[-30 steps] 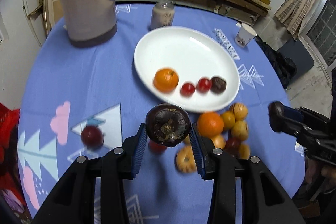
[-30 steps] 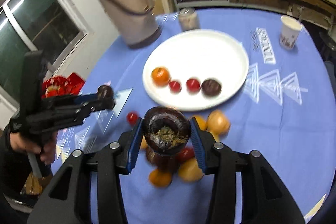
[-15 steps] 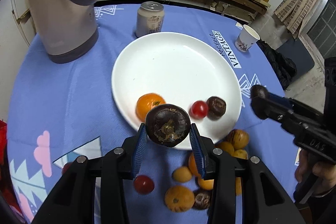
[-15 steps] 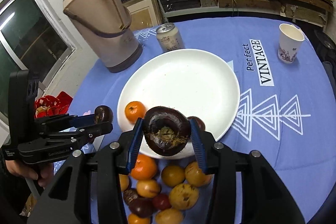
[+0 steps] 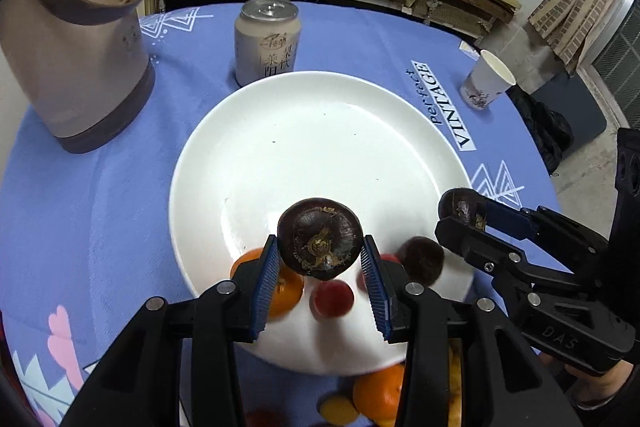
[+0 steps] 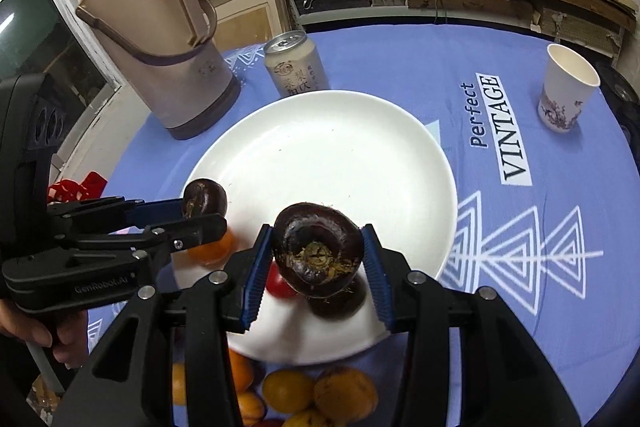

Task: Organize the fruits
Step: 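Carry both dark brown fruits onto the plate and open both tools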

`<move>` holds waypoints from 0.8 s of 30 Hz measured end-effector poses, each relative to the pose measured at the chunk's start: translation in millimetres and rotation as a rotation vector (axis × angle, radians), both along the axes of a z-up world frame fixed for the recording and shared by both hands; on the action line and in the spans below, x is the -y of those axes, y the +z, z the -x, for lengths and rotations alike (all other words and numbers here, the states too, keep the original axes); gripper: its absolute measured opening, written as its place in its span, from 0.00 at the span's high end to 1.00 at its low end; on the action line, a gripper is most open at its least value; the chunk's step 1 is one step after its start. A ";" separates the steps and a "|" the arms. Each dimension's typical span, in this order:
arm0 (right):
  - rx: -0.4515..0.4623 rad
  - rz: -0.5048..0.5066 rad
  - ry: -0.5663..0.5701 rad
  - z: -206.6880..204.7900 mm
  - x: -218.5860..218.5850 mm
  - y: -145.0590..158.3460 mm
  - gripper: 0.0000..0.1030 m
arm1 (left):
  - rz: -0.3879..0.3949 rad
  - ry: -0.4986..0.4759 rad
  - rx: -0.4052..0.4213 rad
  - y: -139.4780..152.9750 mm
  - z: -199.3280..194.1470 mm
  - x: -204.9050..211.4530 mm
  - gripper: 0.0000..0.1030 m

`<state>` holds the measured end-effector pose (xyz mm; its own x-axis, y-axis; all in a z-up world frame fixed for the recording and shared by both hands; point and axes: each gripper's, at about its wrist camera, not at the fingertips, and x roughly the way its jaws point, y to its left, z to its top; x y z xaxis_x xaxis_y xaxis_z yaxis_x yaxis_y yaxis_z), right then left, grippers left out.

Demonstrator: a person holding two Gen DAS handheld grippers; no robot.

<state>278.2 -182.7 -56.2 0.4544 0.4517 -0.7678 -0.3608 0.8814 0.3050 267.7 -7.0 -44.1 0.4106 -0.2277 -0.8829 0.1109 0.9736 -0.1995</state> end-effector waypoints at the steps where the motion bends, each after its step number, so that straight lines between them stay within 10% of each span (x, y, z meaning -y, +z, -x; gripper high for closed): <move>1: -0.003 0.003 -0.001 -2.7 -0.7 -2.6 0.58 | -0.002 0.002 -0.004 -2.6 -3.0 -0.1 0.60; 24: -0.033 0.041 -0.027 -12.4 -7.0 -25.9 0.57 | -0.053 0.034 -0.029 -22.1 -17.4 3.1 0.47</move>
<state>290.5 -175.7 -82.1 0.4399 0.4076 -0.8002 -0.3271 0.9026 0.2799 285.0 -10.1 -66.3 0.3912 -0.1669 -0.9050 0.0720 0.9859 -0.1507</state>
